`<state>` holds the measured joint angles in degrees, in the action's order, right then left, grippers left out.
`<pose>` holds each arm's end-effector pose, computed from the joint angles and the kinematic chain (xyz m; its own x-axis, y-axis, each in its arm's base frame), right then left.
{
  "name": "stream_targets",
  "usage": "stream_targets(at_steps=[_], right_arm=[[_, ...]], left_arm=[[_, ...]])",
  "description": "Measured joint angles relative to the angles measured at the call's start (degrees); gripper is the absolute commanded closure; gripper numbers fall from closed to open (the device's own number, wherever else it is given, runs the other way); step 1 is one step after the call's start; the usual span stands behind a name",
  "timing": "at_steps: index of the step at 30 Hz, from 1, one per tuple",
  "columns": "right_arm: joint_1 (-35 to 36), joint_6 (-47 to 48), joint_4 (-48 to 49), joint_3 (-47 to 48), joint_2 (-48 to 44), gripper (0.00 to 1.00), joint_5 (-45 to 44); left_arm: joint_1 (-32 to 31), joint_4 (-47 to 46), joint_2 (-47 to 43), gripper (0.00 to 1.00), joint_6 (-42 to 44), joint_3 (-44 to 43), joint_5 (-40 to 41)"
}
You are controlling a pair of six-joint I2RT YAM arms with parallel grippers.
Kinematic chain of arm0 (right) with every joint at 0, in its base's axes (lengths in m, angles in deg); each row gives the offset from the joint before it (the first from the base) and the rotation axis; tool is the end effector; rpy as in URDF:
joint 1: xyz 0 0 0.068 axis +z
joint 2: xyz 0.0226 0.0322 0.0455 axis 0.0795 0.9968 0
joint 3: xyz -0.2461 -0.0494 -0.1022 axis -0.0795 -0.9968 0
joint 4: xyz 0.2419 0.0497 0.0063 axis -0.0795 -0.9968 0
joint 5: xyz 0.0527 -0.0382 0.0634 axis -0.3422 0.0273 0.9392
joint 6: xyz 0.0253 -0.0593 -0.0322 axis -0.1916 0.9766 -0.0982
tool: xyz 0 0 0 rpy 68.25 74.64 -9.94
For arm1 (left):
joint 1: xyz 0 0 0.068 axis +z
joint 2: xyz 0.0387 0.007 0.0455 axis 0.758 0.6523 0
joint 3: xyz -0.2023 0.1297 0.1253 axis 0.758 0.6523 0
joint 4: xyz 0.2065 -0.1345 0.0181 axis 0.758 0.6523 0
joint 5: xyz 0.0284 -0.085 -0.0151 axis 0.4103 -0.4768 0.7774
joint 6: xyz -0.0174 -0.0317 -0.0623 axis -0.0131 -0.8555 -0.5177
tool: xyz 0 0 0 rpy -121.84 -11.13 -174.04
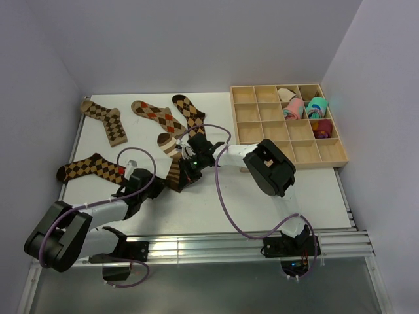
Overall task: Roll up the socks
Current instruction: Roll the sock at the center of the board.
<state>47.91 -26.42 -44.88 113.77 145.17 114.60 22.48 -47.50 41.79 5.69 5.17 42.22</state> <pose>0.2868 0.3248 0.1183 -0.8485 -0.4231 -0.3177 -0.5080 0.4833 0.7130 0.1916 -0.0880 0.1170 -0.5035 -0.8057 -0.3120 -0.4240 0.5451 -0.7233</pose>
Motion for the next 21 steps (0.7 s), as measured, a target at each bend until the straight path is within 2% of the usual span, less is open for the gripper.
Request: stream_targets(at_steps=[3,5,6,8,9,11,17,21], right_arm=[[0.02,0.35,-0.13,0.0,-0.22,0.96,-0.81],[0.26,0.96,-0.46,-0.02,-0.83,0.88,-2.6],[0.55,1.4,-0.61,-0.09,-1.36,0.79,-3.89],[1.36,2.19,-0.7,-0.94,-3.02,0.71,-7.41],[1.84,2.73,-0.81,-1.42,-4.07,0.63,-9.22],[2.86,3.87,-0.7,-3.04,-6.56,0.57,-13.94],[7.61,9.55,3.45,-10.91,-16.57,0.55,-27.65],[12.61,15.45,11.19,-17.49,-22.38,0.55,-34.73]], left_arm=[[0.0,0.79,0.9,0.81,0.04,-0.9,-0.04],[0.0,1.66,1.18,0.87,0.04,-1.49,-0.04],[0.0,2.14,1.18,0.91,0.07,-1.75,-0.04],[0.0,3.3,1.38,0.92,0.22,-2.47,-0.09],[0.0,3.93,1.53,0.93,0.42,-2.93,-0.11],[0.0,5.57,1.9,0.93,1.11,-4.09,-0.24],[0.02,11.17,2.25,0.93,3.1,-7.19,-0.52],[0.11,14.73,2.03,0.93,4.11,-8.72,-1.09]])
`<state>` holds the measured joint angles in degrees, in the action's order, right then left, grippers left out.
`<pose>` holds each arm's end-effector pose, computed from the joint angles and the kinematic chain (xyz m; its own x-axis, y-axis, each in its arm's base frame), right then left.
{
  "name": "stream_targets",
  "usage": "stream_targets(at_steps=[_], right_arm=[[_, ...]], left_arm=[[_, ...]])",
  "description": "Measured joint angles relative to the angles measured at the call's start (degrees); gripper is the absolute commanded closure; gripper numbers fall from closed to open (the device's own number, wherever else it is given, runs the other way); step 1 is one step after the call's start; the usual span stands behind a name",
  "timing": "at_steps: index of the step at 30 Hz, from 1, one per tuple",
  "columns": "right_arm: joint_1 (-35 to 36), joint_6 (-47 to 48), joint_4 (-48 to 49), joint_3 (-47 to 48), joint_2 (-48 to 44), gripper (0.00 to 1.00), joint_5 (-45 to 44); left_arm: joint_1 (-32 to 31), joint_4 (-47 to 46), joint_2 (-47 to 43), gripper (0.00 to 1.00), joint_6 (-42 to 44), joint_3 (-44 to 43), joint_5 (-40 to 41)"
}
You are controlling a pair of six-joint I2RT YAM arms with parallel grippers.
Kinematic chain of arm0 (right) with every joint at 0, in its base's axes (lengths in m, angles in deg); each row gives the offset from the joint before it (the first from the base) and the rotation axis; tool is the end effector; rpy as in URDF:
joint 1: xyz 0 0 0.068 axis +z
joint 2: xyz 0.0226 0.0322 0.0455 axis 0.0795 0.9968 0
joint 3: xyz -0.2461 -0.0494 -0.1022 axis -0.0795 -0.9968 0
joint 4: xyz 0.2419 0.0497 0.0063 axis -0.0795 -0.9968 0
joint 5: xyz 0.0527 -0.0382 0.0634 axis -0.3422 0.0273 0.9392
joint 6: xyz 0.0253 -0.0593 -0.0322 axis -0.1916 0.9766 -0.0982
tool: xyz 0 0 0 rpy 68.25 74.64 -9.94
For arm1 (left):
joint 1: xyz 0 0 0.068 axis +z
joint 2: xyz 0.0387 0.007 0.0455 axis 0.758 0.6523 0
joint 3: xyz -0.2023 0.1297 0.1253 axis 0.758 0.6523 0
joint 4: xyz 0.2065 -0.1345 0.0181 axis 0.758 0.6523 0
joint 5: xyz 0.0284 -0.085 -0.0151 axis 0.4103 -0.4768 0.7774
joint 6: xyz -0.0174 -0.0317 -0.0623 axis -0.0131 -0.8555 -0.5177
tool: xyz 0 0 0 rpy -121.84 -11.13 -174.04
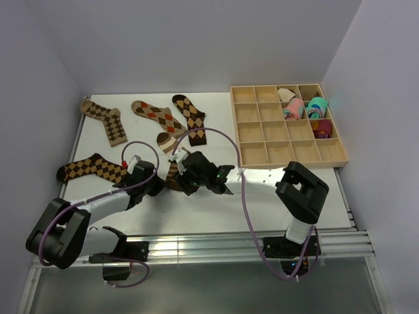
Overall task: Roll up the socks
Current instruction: Roll the sock at the center of the board.
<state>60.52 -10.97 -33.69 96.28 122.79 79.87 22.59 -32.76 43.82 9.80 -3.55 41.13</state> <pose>0.2081 0.3200 0.1857 -0.4496 -0.4806 -0.7529 -0.8294 0.5376 0.1521 0.2036 -0.0948 0.1276 -0.5872 -0.7398 -0.3284 -0.4654 0.6405 -0.6108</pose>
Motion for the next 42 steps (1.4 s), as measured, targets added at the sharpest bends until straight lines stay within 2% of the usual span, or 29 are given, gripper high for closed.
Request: stream_targets(at_steps=[4,11,23,33,37,40,42], right_arm=[[3.87,5.51,7.93,-4.55,-1.57,0.55,-2.82],[6.1,10.32,14.14,-5.35,-0.55,0.55,-4.68],[6.21,11.72,16.55,-4.61,6.95,0.6,-4.81],[6.21,11.8,19.45,-3.89,9.79,0.55,-5.22],[6.21,11.8,19.32,-2.84,10.62,0.65,-5.79],[6.21,11.78,19.28,-2.4,10.95,0.88,-6.49],[6.08,11.52,19.06,-2.23,10.97,0.99,-6.45]], left_arm=[[0.0,3.02,-0.44,0.92,0.66,-0.98,-0.68],[0.11,4.59,-0.55,0.93,1.49,-1.64,-1.36],[0.22,4.61,-0.52,0.93,1.57,-1.64,-1.79],[0.55,4.72,-0.55,0.93,1.86,-1.64,-2.19],[0.96,5.05,-0.79,0.93,1.95,-1.64,-2.21],[1.4,5.7,-1.18,0.92,2.14,-1.64,-2.23],[1.7,5.9,-1.36,0.91,2.49,-1.64,-2.45]])
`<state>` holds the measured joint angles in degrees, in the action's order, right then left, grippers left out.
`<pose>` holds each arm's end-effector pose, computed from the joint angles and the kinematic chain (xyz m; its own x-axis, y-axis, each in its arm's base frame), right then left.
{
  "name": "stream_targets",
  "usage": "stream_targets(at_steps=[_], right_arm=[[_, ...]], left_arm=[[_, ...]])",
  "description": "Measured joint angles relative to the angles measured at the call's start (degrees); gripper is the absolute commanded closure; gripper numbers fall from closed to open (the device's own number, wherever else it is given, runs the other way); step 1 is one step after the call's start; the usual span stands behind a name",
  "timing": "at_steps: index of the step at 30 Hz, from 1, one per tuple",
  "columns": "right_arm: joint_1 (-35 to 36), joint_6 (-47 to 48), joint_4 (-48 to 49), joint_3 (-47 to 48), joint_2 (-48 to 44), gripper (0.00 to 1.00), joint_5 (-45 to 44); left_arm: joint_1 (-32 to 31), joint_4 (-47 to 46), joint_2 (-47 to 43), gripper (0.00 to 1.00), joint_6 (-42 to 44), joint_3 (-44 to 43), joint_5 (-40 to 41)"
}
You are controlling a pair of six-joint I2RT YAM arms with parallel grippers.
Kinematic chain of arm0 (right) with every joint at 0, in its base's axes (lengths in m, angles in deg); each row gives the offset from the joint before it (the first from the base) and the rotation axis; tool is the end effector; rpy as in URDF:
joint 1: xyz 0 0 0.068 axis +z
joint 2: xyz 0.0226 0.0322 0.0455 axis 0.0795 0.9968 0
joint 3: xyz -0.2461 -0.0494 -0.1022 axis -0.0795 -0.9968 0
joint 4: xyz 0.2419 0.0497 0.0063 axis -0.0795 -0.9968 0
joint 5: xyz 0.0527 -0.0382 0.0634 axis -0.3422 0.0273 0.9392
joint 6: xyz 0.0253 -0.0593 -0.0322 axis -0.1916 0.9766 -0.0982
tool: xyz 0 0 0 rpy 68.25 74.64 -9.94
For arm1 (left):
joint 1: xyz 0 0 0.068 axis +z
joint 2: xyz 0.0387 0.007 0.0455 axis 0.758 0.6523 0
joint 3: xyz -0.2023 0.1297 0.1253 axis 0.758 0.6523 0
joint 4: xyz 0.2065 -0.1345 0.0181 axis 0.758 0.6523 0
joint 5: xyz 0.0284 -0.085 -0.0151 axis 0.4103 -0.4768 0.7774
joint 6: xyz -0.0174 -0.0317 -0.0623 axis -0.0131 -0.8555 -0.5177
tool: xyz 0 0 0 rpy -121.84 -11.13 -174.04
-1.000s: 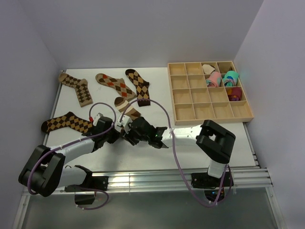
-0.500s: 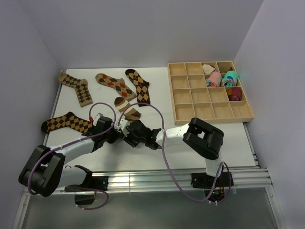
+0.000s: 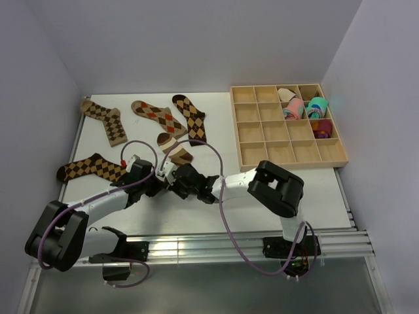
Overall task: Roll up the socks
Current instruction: Roll the sock at the center of the board.
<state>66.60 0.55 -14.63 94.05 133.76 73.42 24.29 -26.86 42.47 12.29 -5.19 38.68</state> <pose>0.1922 0.3621 0.1366 -0.1775 -0.5402 -0.8226 -0.9049 0.4181 -0.0794 0.2019 -0.0894 0.1311 -0.6261 -0.7141 -0.3133 -0.4749 0.6679 -0.5731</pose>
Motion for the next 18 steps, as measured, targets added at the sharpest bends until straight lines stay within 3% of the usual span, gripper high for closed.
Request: stream_targets(at_steps=[3,6,7,12,18], right_arm=[[-0.07,-0.63,-1.18,0.66,0.0,1.0,0.07],[-0.72,-2.01,-3.58,1.97,0.07,1.0,1.46],[-1.05,-2.93,-4.74,2.58,0.13,1.0,2.47],[-4.17,-9.05,-11.89,7.98,1.97,1.0,9.92],[-9.57,-18.01,-16.02,12.04,4.94,1.0,22.97]], left_arm=[[0.5,0.15,-0.11,0.88,0.5,0.0,-0.61],[1.09,0.79,-0.68,0.78,0.72,0.0,-1.05],[1.27,1.25,-1.05,0.68,0.76,0.0,-1.16],[1.79,3.65,-5.14,0.36,0.57,0.31,-0.7],[2.08,3.98,-14.62,0.29,-1.14,3.02,1.2]])
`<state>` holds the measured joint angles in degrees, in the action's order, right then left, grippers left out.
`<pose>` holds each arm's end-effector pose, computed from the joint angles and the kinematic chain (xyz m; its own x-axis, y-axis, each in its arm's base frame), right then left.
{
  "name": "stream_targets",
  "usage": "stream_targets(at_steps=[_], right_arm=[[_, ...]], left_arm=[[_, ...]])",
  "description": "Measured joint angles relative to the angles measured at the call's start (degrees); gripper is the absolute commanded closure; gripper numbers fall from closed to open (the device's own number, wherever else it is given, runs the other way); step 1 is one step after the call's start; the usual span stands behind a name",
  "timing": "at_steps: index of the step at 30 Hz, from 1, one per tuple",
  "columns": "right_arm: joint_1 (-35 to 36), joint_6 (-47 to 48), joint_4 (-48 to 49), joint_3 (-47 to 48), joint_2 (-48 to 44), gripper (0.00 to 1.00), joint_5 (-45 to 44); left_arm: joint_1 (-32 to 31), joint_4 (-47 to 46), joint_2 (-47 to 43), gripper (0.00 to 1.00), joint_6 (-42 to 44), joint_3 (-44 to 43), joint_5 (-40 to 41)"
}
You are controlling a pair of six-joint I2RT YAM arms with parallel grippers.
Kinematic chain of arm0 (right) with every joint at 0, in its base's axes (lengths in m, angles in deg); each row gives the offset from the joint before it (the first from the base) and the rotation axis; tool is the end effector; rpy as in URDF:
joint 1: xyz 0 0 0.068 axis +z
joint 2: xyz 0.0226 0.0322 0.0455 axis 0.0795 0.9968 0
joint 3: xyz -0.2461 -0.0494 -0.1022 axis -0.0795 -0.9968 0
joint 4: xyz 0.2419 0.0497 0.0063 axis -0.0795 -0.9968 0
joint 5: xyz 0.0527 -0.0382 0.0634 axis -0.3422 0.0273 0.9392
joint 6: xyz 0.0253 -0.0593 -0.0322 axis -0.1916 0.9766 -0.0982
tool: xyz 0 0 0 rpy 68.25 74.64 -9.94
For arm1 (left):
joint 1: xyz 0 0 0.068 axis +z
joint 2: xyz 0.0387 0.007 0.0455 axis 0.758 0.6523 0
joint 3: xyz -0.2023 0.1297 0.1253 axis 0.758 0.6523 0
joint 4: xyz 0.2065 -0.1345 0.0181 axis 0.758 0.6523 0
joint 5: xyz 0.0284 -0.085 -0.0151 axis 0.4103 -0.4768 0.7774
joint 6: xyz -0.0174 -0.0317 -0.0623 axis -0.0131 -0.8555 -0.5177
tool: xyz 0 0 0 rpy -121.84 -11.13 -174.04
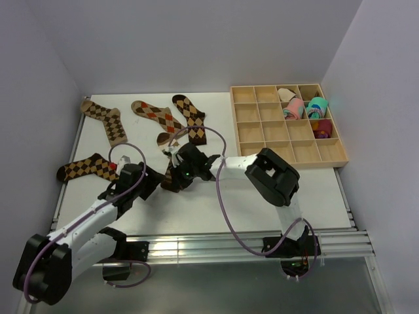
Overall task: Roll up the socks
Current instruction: Roll the sock at the center of the board.
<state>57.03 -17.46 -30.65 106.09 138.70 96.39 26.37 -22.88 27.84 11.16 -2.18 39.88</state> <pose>0.2441 0.3559 0.1389 -0.6022 -0.4577 -0.6542 -0.7922 0.4440 0.4186 0.1821 -0.0710 0.1569 -0.5369 -0.7696 -0.3455 -0.4396 0.6048 -0.6640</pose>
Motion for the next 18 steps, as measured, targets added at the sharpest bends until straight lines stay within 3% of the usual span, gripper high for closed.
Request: stream_targets(at_steps=[8,18], right_arm=[[-6.73,-13.05,1.68,0.35,3.76,1.0,16.44],[-9.22,-19.23,-0.13,3.26,7.43,1.0,23.58]], left_arm=[[0.02,-1.07,-3.85,0.28,-2.05,5.95,-0.44],[0.04,-9.53,1.95,0.31,-2.91,6.21,-2.47]])
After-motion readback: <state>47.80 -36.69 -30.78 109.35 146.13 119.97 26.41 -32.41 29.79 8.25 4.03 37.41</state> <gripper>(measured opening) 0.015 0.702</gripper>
